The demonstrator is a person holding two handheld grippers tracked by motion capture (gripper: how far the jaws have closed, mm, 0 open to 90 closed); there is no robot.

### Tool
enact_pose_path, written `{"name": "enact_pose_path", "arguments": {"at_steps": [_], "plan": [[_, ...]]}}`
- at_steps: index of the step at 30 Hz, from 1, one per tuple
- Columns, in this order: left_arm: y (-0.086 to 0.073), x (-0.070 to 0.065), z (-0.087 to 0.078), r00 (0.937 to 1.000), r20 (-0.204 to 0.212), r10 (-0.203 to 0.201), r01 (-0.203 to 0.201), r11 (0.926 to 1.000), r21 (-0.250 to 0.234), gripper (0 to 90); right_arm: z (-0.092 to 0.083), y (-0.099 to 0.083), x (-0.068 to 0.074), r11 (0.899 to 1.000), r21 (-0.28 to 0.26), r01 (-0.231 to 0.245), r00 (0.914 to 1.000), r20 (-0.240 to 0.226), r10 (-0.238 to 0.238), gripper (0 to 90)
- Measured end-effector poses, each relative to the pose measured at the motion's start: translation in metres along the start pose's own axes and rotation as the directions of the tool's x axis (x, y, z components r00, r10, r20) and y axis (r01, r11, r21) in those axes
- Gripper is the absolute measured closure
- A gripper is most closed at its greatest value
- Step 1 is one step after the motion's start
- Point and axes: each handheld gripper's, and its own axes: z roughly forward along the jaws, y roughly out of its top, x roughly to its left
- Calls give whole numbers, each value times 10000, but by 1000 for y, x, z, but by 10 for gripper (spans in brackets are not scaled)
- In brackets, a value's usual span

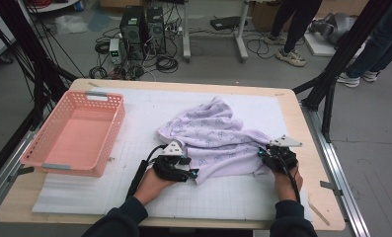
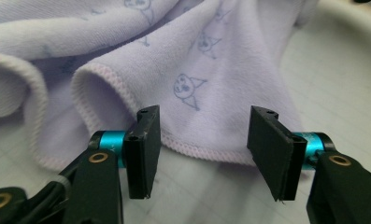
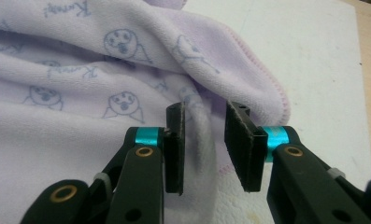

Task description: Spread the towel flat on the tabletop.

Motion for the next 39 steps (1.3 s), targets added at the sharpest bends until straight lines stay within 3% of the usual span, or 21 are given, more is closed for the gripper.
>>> {"name": "enact_pose_path", "arguments": {"at_steps": [1,3,4,6,7,9,10,11,13,14,18,19,20,21,22,23,26,34,35,36,39], "plan": [[4,-7,7,9958,-679,612,-601,9980,186,457,1,0,1,10000,21,18,10000,-45,-18,670],[6,-11,10,9890,-1058,1032,-1006,9945,293,524,1,0,1,10000,34,17,10000,-71,-16,663],[8,-15,13,9816,-1007,1620,-1596,9867,315,587,1,0,1,10000,29,25,10000,-91,-25,659],[8,-17,13,9760,-1040,1914,-1890,9814,329,817,1,0,2,10000,26,-14,9999,-156,14,658],[8,-17,14,9725,-1195,2000,-1978,9798,300,843,1,0,1,10000,9,19,9999,-171,-19,658],[8,-7,10,9803,-1470,1318,-1312,9913,140,855,0,0,2,10000,-34,-78,9996,-254,77,658],[8,-7,10,9803,-1470,1318,-1312,9913,140,856,-1,0,2,9999,-99,-73,9996,-255,70,657],[6,8,-1,9858,-1616,463,-517,9982,-289,857,-2,0,1,9999,-138,-90,9995,-288,86,656],[5,16,-8,9854,-1701,116,-211,9983,-539,857,-3,1,1,9996,-249,-140,9994,-311,133,655],[1,31,-24,9779,-2034,-474,274,9946,-999,857,-4,1,1,9994,-289,-181,9992,-373,170,655],[-10,62,-57,9516,-2719,-1430,1078,9842,-1403,862,0,0,3,9996,-21,-267,9955,-911,264,660],[-10,62,-57,9516,-2719,-1430,1078,9842,-1403,862,1,0,6,9999,85,-147,9941,-1070,156,659],[-16,72,-70,9401,-2978,-1660,1243,9802,-1543,863,3,0,9,9999,127,-32,9913,-1318,48,656],[-16,72,-70,9401,-2978,-1660,1243,9802,-1543,862,5,1,13,9999,163,-13,9867,-1626,40,647],[-23,78,-78,9308,-3207,-1753,1316,9794,-1534,863,7,2,17,9997,213,133,9843,-1765,-93,626],[-23,78,-78,9308,-3207,-1753,1316,9794,-1534,862,8,3,21,9990,308,318,9843,-1745,-260,602],[-27,83,-89,9169,-3559,-1808,1266,9772,-1703,863,13,3,30,9964,665,534,9860,-1616,-421,564],[-29,82,-90,9262,-3392,-1644,1234,9825,-1393,824,9,-2,26,9967,775,232,9823,-1873,-83,551],[-30,81,-90,9325,-3222,-1630,1218,9820,-1442,766,9,-2,27,9964,815,251,9826,-1854,-96,551],[-32,79,-89,9484,-2750,-1581,1200,9813,-1503,700,9,-2,27,9960,812,384,9839,-1773,-235,543],[-36,76,-90,9585,-2477,-1411,1006,9804,-1693,570,9,-2,28,9960,728,512,9870,-1558,-393,497]]}}
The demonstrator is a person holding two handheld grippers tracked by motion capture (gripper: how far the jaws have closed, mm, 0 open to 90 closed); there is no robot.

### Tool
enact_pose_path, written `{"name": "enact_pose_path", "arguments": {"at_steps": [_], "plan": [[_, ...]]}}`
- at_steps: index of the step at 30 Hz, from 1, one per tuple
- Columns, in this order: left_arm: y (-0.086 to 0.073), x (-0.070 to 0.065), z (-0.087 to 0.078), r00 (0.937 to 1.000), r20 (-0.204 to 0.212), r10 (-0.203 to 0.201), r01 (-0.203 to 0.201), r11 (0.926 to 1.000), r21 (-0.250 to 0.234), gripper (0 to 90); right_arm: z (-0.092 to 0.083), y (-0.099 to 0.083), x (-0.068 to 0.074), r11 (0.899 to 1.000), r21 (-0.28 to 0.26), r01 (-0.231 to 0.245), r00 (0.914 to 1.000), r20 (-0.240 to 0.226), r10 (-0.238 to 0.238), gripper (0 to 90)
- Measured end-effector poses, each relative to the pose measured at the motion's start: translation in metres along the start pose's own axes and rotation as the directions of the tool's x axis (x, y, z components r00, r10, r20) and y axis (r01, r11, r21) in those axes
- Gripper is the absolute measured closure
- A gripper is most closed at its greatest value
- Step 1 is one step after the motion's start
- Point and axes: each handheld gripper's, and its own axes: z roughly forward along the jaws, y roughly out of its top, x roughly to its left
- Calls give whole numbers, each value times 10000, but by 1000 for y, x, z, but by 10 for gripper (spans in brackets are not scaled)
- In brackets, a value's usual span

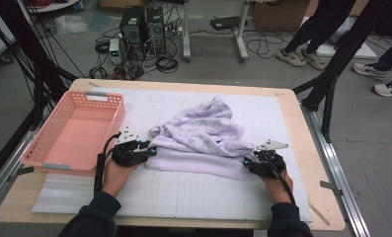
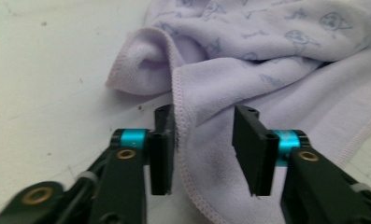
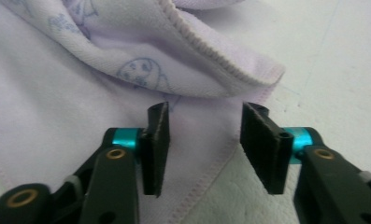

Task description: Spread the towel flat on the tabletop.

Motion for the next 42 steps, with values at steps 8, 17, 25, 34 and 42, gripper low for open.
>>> {"name": "enact_pose_path", "arguments": {"at_steps": [8,17,25,34,42], "plan": [[-4,-2,-5,9995,151,-274,273,9996,76,429,-6,-4,-2,9998,-153,-137,9980,-615,127,447],[-19,-12,-7,9975,396,-581,539,9934,1009,335,-13,-13,7,9998,49,-215,9995,-224,216,360],[-22,-35,-4,9963,-186,842,-811,9882,1301,711,-18,-22,16,9937,-254,-1096,9940,-25,1095,546],[-24,-35,-9,9985,230,494,-519,9902,1293,857,-23,-27,18,9908,-347,-1306,9857,-1123,1260,855],[-28,-33,-22,9986,498,194,-242,9948,991,856,-25,-29,19,9948,-365,-954,9897,-1103,909,854]]}}
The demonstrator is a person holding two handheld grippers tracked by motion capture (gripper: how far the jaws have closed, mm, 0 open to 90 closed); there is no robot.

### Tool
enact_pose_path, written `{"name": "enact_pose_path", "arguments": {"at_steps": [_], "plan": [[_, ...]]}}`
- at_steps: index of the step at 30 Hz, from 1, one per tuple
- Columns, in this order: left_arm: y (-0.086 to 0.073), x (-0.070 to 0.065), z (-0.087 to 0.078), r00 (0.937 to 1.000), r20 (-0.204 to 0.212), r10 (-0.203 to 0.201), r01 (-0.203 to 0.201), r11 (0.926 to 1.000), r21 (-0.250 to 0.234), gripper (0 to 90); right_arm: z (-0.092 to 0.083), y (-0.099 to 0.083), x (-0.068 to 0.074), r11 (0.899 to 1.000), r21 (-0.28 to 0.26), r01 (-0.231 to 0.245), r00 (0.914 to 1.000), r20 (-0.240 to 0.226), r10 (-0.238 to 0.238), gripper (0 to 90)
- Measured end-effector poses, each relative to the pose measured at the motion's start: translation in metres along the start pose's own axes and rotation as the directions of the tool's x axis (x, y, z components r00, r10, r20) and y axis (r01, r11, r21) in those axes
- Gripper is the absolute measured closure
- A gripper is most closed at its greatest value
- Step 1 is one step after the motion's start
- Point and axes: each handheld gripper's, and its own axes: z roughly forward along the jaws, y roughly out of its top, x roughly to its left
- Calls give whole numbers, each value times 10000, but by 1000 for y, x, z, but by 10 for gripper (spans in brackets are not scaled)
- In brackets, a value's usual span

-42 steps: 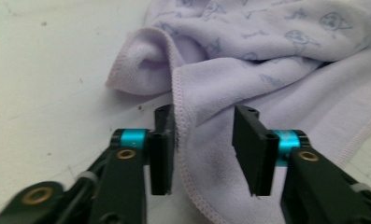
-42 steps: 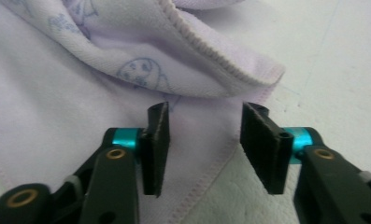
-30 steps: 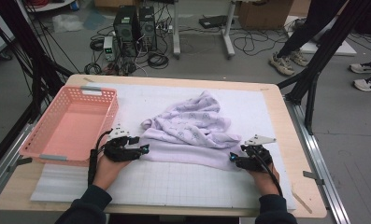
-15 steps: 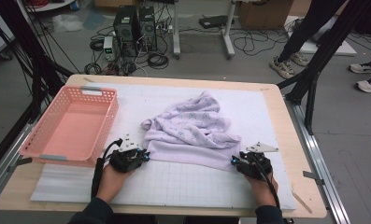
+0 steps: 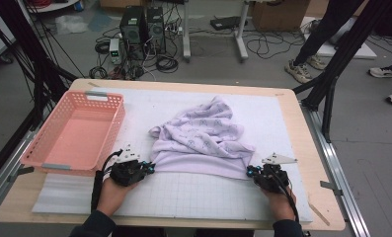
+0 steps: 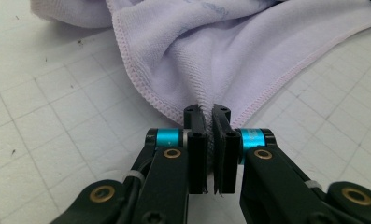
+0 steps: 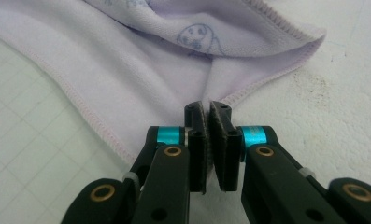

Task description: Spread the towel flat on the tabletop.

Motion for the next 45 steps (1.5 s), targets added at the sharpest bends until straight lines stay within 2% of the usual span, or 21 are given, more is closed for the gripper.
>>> {"name": "enact_pose_path", "arguments": {"at_steps": [4,7,9,17,20,24,25,26,27,28,29,30,31,32,35,37,38,39,41,42,45], "plan": [[-1,-4,-6,9998,207,-20,22,9999,-104,856,-3,0,1,9998,175,-62,9999,-117,64,855],[-2,-7,-13,9987,479,-144,158,9995,-277,856,-10,-2,4,9986,487,197,9994,-311,-182,856],[-3,-12,-24,9978,645,136,-119,9996,-266,856,-16,-5,6,9974,633,341,9983,-489,-310,856],[-16,-29,-44,9925,1129,478,-476,9989,-45,856,-39,-25,18,9941,826,699,9915,-1157,-601,856],[-29,-38,-54,9834,1620,813,-911,9944,540,856,-53,-35,26,9899,1030,979,9858,-1466,-823,856],[-40,-43,-62,9750,2066,823,-1017,9912,850,855,-63,-42,32,9857,1238,1145,9777,-1900,-898,855],[-45,-46,-67,9667,2443,768,-1048,9890,1040,851,-69,-46,36,9810,1457,1283,9710,-2197,-943,853],[-45,-46,-67,9667,2443,768,-1048,9890,1040,842,-69,-46,36,9810,1457,1283,9710,-2197,-943,853],[-46,-47,-69,9637,2554,775,-1074,9886,1051,821,-72,-47,39,9763,1605,1449,9636,-2471,-1024,823],[-46,-46,-70,9648,2521,742,-1007,9905,938,738,-74,-45,40,9779,1485,1469,9639,-2436,-1078,758],[-44,-44,-70,9722,2269,579,-792,9931,862,608,-75,-44,40,9832,1244,1336,9683,-2279,-1027,681],[-39,-37,-69,9835,1806,-76,-7,9989,460,505,-75,-41,39,9897,954,1068,9721,-2191,-838,673],[-39,-37,-69,9835,1806,-76,-7,9989,460,449,-74,-38,37,9943,600,887,9741,-2136,-740,650],[-37,-32,-69,9853,1674,-333,309,9994,170,418,-72,-36,36,9970,297,713,9788,-1944,-642,624],[-30,-21,-64,9887,1222,-871,928,9948,-422,402,-62,-28,32,9984,63,567,9939,-953,-558,621],[-19,-16,-55,9835,1413,-1132,1229,9905,-613,406,-50,-25,30,9977,434,515,9976,-485,-494,639],[-19,-16,-55,9835,1413,-1132,1229,9905,-613,404,-43,-25,29,9965,605,583,9978,-364,-561,641],[-9,-14,-58,9801,1615,-1157,1353,9840,-1163,404,-38,-25,29,9948,788,642,9977,-283,-621,643],[-5,-14,-59,9812,1550,-1146,1369,9804,-1418,409,-34,-24,28,9953,617,751,9970,-224,-739,673],[1,-13,-57,9865,1288,-1014,1200,9820,-1457,409,-34,-24,27,9957,608,704,9974,-192,-693,696],[3,-13,-47,9880,1129,-1055,1188,9858,-1188,415,-35,-24,26,9957,635,669,9974,-308,-651,841]]}}
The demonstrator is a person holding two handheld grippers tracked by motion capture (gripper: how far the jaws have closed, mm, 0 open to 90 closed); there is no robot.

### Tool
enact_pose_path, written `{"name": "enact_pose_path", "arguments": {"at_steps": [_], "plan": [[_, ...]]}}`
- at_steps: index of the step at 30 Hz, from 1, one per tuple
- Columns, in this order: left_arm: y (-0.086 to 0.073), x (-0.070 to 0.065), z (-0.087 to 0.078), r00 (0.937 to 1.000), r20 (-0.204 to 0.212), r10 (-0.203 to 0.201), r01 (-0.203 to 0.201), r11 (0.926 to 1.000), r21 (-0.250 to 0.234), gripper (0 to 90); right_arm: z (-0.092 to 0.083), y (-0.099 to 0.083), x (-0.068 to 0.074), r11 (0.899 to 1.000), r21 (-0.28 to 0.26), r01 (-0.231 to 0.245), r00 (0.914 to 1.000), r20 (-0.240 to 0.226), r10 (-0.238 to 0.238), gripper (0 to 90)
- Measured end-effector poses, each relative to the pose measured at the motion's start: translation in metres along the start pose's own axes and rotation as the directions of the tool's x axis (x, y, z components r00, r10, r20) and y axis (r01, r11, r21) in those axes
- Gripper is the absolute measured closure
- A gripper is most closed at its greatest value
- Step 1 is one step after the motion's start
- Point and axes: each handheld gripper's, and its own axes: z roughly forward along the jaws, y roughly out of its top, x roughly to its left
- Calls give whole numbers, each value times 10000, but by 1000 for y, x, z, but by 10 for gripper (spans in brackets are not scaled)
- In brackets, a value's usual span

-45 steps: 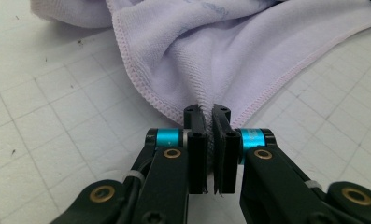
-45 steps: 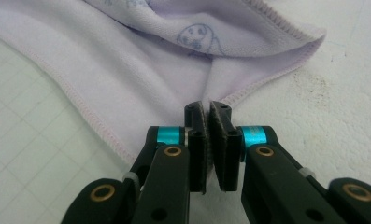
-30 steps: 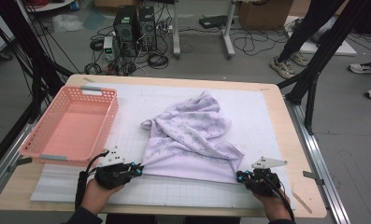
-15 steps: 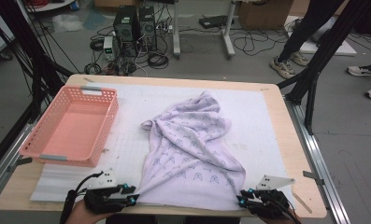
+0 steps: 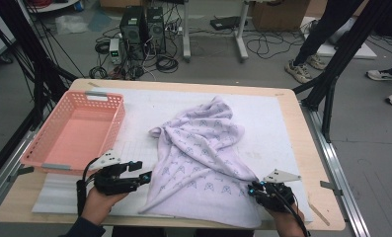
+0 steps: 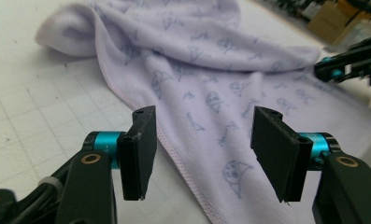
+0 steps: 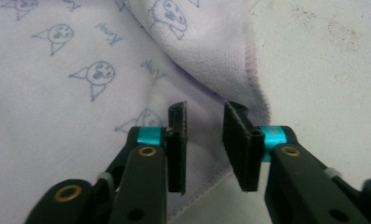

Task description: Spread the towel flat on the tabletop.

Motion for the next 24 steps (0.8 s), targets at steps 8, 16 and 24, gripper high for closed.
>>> {"name": "enact_pose_path", "arguments": {"at_steps": [8,16,24], "plan": [[-9,-12,48,9921,-722,1028,-920,9859,1401,463,-1,0,0,10000,69,71,9998,-170,-70,851],[-15,-22,61,9658,-1159,2318,-2081,9602,1861,530,9,6,12,9953,-185,955,9938,-546,-964,705],[-16,-21,48,9700,-176,2426,-2328,9469,2217,874,1,1,5,9990,183,420,9864,-1595,-385,888]]}}
